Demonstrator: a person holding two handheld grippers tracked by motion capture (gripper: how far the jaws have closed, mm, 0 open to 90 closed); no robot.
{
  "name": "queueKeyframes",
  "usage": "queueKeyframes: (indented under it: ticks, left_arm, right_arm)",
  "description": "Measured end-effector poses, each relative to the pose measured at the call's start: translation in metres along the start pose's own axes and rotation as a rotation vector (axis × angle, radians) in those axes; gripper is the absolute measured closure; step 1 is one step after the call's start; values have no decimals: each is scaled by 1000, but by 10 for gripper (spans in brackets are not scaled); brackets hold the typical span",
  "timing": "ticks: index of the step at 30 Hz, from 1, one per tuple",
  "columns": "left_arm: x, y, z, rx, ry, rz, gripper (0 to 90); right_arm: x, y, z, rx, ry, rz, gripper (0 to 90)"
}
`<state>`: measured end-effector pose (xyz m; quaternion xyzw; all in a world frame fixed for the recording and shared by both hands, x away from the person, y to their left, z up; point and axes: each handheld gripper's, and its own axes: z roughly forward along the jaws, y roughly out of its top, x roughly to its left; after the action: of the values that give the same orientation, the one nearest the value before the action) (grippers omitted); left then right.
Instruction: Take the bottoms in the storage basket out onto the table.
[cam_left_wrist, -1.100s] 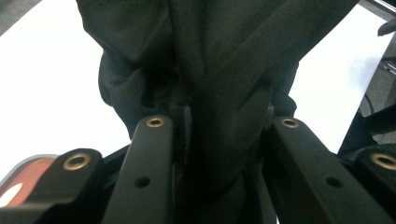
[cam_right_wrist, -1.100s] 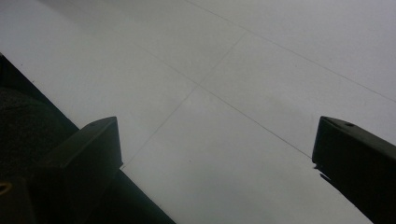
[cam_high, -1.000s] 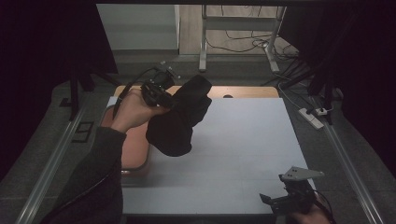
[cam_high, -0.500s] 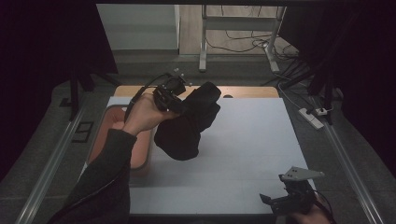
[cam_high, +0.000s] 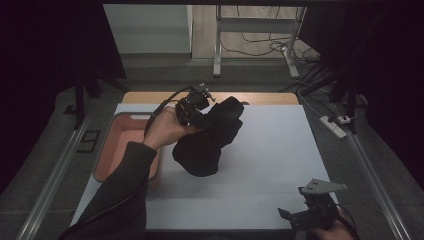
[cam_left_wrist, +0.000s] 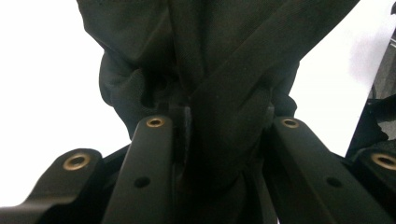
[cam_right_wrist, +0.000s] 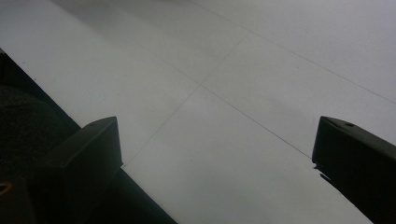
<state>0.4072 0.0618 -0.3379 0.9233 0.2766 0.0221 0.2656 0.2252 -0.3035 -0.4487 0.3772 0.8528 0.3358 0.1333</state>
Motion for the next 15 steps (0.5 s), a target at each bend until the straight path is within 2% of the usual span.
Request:
queueKeyframes:
  ticks: [15]
  left_arm:
    - [1,-2,34,47,15,-12,709]
  right_arm:
    - [0,0,0,-1,3,-4,15]
